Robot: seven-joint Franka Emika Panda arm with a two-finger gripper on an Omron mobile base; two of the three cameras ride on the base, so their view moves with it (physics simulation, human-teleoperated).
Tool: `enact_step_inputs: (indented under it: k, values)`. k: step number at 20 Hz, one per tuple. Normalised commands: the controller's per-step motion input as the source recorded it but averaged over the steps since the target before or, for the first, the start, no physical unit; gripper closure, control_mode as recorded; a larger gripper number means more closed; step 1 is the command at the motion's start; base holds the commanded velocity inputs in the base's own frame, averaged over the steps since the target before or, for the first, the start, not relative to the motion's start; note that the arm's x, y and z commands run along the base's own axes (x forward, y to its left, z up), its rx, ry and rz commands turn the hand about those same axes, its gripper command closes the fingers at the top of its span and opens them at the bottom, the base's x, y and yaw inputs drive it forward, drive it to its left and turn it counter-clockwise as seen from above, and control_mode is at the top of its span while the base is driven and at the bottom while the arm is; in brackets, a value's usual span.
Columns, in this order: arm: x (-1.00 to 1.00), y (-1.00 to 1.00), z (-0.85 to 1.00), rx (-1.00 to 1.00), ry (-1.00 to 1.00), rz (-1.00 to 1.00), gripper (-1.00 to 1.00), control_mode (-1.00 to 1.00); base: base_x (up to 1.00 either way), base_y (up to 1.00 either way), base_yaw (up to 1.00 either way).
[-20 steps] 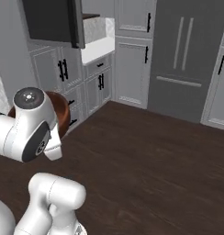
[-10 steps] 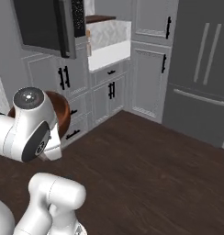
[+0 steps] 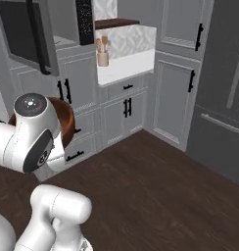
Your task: Pick the garlic from the sink and place it in the bowl. Then pick the bowl and place it in the microwave. Then close the microwave door and press the start button.
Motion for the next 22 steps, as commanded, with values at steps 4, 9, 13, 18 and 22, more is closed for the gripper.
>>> enact_step_inputs:
  k: [4,9,13,18,22]
  values:
    - [0.00,0.00,0.00,0.00,0.00,0.00,1.00,1.00,1.00,-0.80,0.34]
    - [0.00,0.00,0.00,0.00,0.00,0.00,1.00,1.00,1.00,-0.78,0.35]
    - [0.00,0.00,0.00,0.00,0.00,0.00,1.00,1.00,1.00,-0.54,0.34]
    - [0.00,0.00,0.00,0.00,0.00,0.00,1.00,1.00,1.00,-0.31,0.44]
    - [0.00,0.00,0.00,0.00,0.00,0.00,1.00,1.00,1.00,-0.02,0.49]
